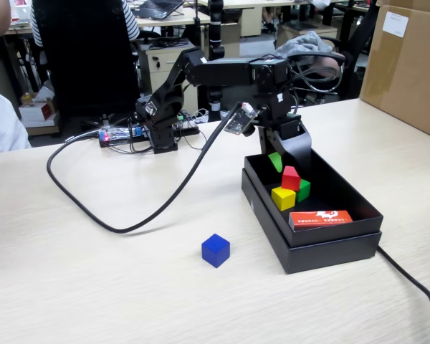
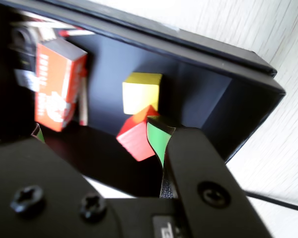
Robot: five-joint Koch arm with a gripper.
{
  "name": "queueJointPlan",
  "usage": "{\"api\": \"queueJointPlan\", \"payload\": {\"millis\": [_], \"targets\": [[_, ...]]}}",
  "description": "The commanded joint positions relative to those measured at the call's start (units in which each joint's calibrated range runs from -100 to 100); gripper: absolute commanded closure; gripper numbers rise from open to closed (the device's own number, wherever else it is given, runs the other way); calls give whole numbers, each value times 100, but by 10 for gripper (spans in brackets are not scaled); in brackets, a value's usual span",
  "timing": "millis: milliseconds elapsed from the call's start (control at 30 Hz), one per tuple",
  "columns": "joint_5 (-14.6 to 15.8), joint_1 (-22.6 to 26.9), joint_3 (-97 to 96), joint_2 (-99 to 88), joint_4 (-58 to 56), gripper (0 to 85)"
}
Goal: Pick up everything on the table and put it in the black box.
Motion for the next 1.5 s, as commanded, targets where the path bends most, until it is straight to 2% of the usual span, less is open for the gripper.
{"api": "queueJointPlan", "payload": {"millis": [0, 200, 500, 933, 1267, 1467], "targets": [[-29, -117, 390, -1015, -23, 423], [-59, -440, -90, -2094, -23, 394], [-342, -1143, -2457, -4722, -14, 367], [-444, -1382, -3672, -6248, 176, 354], [-615, -1495, -3744, -5938, 660, 358], [-972, -1573, -2421, -3976, 720, 359]]}}
